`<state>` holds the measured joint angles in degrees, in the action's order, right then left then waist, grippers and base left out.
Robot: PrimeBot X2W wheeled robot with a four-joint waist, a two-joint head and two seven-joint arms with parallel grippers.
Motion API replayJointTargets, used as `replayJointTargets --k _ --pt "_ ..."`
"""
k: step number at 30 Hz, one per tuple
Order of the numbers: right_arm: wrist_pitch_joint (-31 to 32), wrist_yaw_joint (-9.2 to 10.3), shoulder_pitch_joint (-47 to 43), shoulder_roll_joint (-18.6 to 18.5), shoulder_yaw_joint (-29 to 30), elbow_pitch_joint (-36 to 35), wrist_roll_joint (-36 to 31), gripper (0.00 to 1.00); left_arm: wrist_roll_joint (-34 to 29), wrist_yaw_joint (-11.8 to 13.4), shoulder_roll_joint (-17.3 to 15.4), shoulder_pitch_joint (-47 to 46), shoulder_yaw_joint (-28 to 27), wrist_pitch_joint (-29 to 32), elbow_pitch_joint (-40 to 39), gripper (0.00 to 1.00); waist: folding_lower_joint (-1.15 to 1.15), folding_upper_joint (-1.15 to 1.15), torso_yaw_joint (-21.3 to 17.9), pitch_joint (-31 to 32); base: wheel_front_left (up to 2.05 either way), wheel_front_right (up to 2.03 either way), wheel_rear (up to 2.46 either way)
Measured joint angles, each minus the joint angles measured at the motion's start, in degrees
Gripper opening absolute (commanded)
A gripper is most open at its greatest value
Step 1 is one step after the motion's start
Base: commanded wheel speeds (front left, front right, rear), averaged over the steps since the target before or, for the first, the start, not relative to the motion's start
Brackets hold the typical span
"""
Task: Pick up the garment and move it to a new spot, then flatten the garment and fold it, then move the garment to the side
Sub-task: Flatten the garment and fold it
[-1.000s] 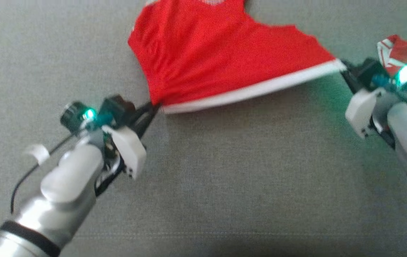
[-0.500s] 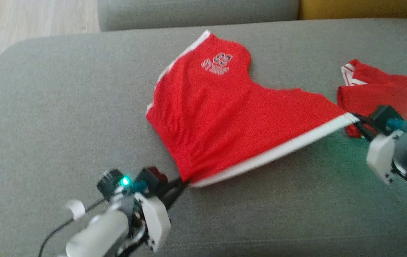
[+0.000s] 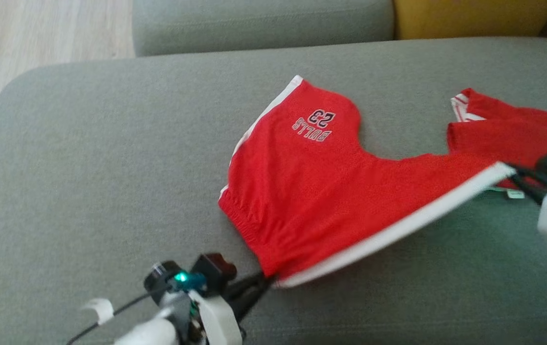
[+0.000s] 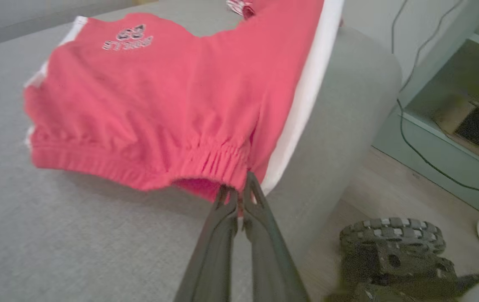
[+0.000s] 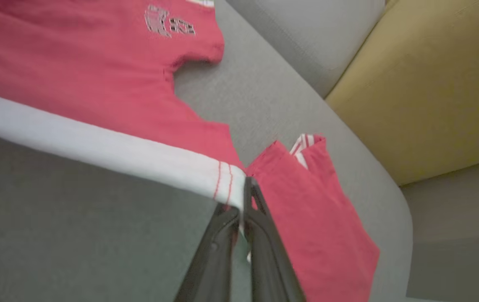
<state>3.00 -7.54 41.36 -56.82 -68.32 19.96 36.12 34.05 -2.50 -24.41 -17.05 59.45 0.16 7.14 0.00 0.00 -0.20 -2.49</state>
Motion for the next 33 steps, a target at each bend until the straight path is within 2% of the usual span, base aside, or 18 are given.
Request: replayJointTargets --k 3,9,21,27,33 --pt "1.23 0.0 2.78 0.09 1.67 -2.42 0.53 0.0 0.02 0.99 -0.35 -1.21 -1.94 -0.26 -0.77 0.0 0.0 0.0 1.18 -1.21 0.0 0.0 0.0" --pt "4.35 0.0 10.56 0.4 3.31 -2.87 0.34 0.0 0.65 1.07 0.38 -6.36 -4.85 -1.35 -1.1 0.0 0.0 0.0 4.76 -4.54 0.0 0.0 0.0" --pt "11.58 0.0 27.74 2.64 -4.16 2.43 -0.41 0.0 0.65 -1.3 7.64 -15.83 -5.82 -5.59 5.99 0.0 0.0 0.0 14.13 -13.08 0.0 0.0 0.0" --pt "12.23 0.0 30.01 4.19 -5.43 6.34 -0.41 0.0 0.68 -2.12 10.22 -17.86 -6.0 -8.13 10.27 0.0 0.0 0.0 17.96 -16.31 0.0 0.0 0.0" --pt "12.43 0.0 31.05 4.77 -5.49 9.84 -1.94 0.0 1.05 -2.63 12.21 -18.91 -6.01 -10.43 13.54 0.0 0.0 0.0 20.17 -18.25 0.0 0.0 0.0"
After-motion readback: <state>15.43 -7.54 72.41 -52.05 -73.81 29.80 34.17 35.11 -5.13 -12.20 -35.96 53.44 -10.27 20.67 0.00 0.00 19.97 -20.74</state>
